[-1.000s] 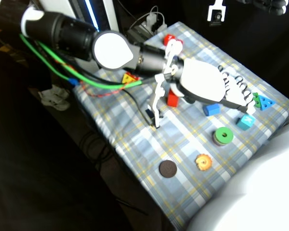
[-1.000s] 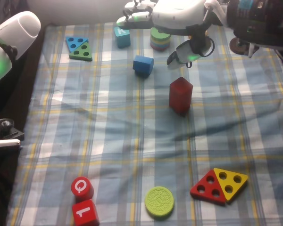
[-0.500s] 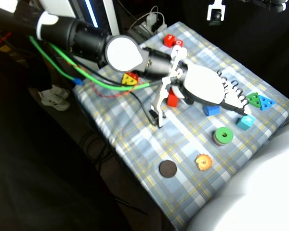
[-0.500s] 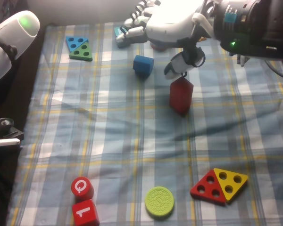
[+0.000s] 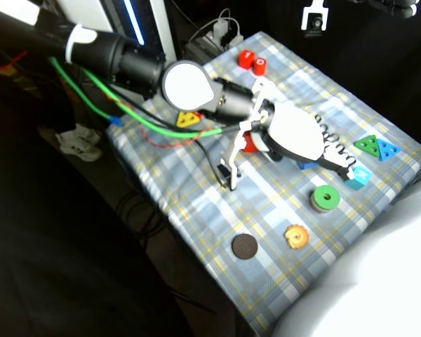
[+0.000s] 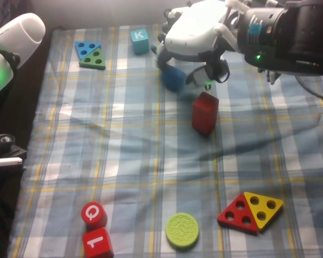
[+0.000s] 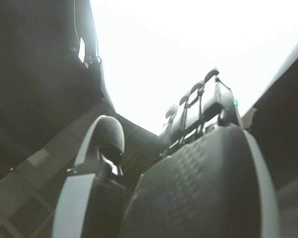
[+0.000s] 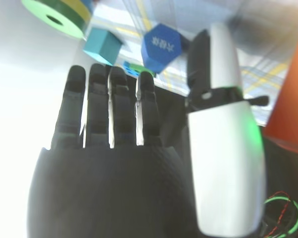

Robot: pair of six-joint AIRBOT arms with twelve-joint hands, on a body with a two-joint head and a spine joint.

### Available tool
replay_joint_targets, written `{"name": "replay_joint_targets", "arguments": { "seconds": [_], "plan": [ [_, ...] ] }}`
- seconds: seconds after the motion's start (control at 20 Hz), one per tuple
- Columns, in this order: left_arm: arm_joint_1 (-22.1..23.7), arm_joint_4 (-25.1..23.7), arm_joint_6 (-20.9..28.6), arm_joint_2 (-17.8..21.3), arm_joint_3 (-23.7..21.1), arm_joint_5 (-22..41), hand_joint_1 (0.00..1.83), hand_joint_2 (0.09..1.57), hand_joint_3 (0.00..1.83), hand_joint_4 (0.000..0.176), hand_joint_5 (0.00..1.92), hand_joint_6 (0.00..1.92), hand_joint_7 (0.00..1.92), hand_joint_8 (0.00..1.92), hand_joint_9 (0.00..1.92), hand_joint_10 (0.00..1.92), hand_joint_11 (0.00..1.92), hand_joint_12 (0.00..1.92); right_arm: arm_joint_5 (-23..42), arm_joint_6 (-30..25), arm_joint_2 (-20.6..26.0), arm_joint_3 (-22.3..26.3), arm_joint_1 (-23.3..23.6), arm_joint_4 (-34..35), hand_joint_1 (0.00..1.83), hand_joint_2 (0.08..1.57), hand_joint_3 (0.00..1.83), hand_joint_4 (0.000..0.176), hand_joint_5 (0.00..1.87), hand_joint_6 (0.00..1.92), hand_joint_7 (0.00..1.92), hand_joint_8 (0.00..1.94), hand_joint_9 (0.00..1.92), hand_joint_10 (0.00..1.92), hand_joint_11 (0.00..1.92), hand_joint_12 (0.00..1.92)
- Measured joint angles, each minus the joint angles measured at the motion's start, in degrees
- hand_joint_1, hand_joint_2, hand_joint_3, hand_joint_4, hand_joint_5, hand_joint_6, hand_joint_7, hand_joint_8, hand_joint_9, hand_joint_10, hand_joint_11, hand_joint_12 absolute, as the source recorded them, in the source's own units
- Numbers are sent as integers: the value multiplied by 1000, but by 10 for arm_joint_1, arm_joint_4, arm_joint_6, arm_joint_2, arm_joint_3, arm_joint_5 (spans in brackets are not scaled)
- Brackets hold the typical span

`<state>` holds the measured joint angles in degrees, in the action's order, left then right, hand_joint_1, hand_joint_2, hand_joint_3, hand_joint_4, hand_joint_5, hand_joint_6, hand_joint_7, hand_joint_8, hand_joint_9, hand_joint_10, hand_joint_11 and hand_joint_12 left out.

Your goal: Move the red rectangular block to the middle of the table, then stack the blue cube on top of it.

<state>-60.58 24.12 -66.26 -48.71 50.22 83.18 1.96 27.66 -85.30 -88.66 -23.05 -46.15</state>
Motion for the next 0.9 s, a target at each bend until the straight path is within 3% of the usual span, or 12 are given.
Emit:
{"name": "replay_joint_targets", "arguments": {
  "seconds": [0.05,0.25,0.3,0.35,0.5,0.6,0.65,0.7,0.75,0.8,0.85,0.9],
  "plan": [
    [0,-1,0,0,0,2,554,1458,0,54,0,0,0,0,0,0,0,0,4,0,0,0,0,2,1175,1226,2,0,831,1111,731,1508,464,1408,248,1891],
    [0,0,0,0,0,2,534,1450,0,75,1,0,0,0,0,0,0,0,59,-113,10,23,0,-49,1173,1267,2,0,771,1154,664,1687,382,1810,333,1921],
    [0,-1,0,0,0,2,533,1452,0,67,0,0,0,0,0,0,0,0,85,-116,24,40,5,-50,1178,1274,2,0,769,1134,643,1732,410,1899,434,1921],
    [0,2,0,0,0,2,519,1456,1,60,0,0,0,0,0,0,0,0,101,-116,34,49,14,-51,1175,1271,0,0,786,1138,639,1710,449,1839,461,1921],
    [-4,5,1,0,0,3,517,1460,3,73,0,0,0,0,0,0,0,0,137,-116,82,73,42,-41,1167,1261,0,0,829,1146,618,1654,414,1685,339,1921],
    [-4,5,1,0,0,4,518,1458,1,84,0,0,0,0,0,0,0,0,141,-116,101,86,42,-40,1171,1220,0,0,874,1144,711,1443,510,1400,289,1860],
    [-4,5,1,0,0,3,517,1458,1,85,0,0,0,0,0,0,0,0,144,-116,110,94,43,-40,1308,1217,0,0,837,1094,762,1385,629,1551,366,1797],
    [-4,4,1,0,0,3,516,1462,3,80,0,0,0,0,0,0,0,0,150,-116,115,99,47,-40,1337,1212,0,0,833,1069,777,1379,661,1563,385,1751],
    [-4,5,1,0,0,2,516,1468,6,69,0,0,0,0,0,0,0,0,159,-116,122,107,54,-40,1235,1199,0,0,904,974,763,1478,552,1546,318,1887],
    [-4,6,1,0,0,2,512,1464,3,80,0,0,0,0,0,0,0,0,168,-116,126,111,59,-40,1212,1191,0,0,959,1012,717,1413,402,1375,63,1914],
    [-4,9,1,0,0,1,500,1464,3,86,0,0,0,0,0,0,0,0,182,-116,133,116,65,-38,1213,1195,1,0,969,965,693,1491,342,1498,15,1920],
    [-4,10,1,0,0,1,483,1462,2,101,0,0,0,0,0,0,0,0,188,-116,137,119,68,-38,1187,1220,5,0,877,1081,703,1536,410,1565,111,1921]
  ]
}}
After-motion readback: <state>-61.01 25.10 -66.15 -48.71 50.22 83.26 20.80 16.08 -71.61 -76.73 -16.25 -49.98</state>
